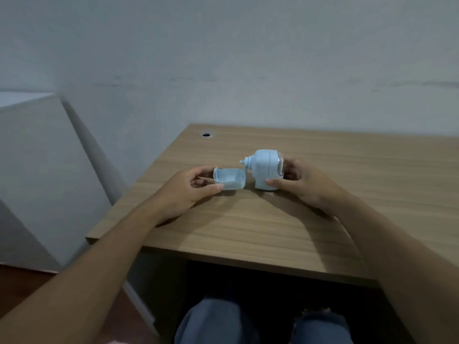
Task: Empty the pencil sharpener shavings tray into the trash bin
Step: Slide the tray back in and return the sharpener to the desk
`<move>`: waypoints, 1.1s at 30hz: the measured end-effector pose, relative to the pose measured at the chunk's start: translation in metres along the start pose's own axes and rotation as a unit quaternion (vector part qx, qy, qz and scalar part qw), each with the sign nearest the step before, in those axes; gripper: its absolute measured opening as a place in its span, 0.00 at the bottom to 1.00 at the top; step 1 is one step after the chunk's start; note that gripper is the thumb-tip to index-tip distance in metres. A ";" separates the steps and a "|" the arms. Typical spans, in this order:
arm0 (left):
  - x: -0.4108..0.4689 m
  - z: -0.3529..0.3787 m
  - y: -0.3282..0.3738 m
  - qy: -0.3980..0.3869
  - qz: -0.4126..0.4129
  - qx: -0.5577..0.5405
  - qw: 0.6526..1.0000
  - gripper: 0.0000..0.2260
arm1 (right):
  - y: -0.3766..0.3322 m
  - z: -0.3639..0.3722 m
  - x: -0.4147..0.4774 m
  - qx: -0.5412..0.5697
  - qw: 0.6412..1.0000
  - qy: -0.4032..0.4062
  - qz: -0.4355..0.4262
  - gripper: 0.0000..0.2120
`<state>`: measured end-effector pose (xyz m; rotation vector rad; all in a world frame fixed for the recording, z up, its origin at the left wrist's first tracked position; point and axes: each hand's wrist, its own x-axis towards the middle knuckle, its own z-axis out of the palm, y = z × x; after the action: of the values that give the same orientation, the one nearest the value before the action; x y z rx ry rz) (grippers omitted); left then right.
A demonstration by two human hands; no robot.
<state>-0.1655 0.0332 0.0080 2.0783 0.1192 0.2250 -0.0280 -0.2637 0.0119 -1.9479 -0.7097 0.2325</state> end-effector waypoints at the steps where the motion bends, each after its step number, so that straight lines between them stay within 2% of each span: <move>1: 0.002 -0.001 -0.001 -0.011 -0.002 0.001 1.000 0.25 | 0.000 -0.001 0.002 0.003 1.000 0.002 -0.004 0.25; 8: 0.024 0.006 -0.003 -0.077 0.000 -0.052 0.996 0.22 | 0.006 0.000 0.022 -0.005 1.000 0.009 -0.026 0.26; 15: 0.048 0.006 -0.004 -0.108 0.020 -0.045 0.993 0.21 | 0.012 -0.010 0.025 0.031 0.998 -0.023 -0.047 0.25; 20: 0.056 0.003 -0.011 -0.076 0.028 -0.057 0.995 0.21 | 0.014 -0.017 0.027 0.081 0.995 -0.037 -0.037 0.24; 26: 0.057 0.010 -0.015 -0.028 0.032 -0.049 0.998 0.21 | 0.015 -0.015 0.028 0.080 0.994 -0.056 -0.043 0.23; 33: 0.056 0.014 -0.011 -0.024 0.048 0.013 0.998 0.21 | 0.019 -0.012 0.033 0.087 0.995 -0.038 -0.033 0.24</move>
<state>-0.1081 0.0369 -0.0019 2.1166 -0.0060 0.2337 0.0108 -0.2598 0.0059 -1.7540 -0.7771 0.3192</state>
